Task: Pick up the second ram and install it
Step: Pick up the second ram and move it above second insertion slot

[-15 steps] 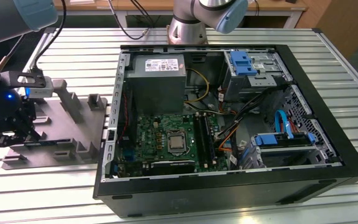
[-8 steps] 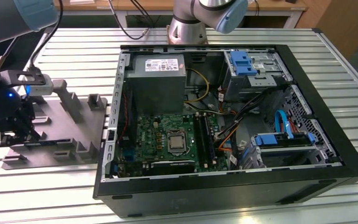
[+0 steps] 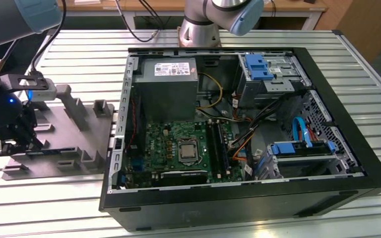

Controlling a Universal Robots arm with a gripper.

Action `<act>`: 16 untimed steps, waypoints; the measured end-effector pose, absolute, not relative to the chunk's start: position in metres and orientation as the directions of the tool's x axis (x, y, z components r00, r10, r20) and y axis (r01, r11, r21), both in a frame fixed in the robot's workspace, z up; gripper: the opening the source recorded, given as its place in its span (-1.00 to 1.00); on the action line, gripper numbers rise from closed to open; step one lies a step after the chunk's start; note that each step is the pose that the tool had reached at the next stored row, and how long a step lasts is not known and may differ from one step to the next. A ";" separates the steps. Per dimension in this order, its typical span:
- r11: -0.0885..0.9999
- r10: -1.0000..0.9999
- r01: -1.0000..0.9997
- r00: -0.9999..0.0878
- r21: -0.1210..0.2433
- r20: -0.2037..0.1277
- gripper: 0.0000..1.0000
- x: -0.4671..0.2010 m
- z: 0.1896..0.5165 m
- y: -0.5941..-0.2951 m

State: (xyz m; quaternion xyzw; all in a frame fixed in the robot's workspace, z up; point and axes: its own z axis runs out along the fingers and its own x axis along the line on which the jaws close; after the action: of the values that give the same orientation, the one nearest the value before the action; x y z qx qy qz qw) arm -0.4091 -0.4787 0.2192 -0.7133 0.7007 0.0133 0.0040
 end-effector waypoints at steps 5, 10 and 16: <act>-0.021 -0.999 -1.000 0.021 0.013 -0.025 -0.54 -0.409 0.219 -0.479; -0.024 -0.999 -1.000 0.024 0.013 -0.025 -0.29 -0.409 0.219 -0.479; -0.025 -0.999 -1.000 0.025 0.013 -0.025 -0.29 -0.409 0.216 -0.479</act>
State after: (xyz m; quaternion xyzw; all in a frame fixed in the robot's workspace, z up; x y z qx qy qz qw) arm -0.4091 -0.4787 0.2161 -0.7159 0.6981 0.0134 0.0039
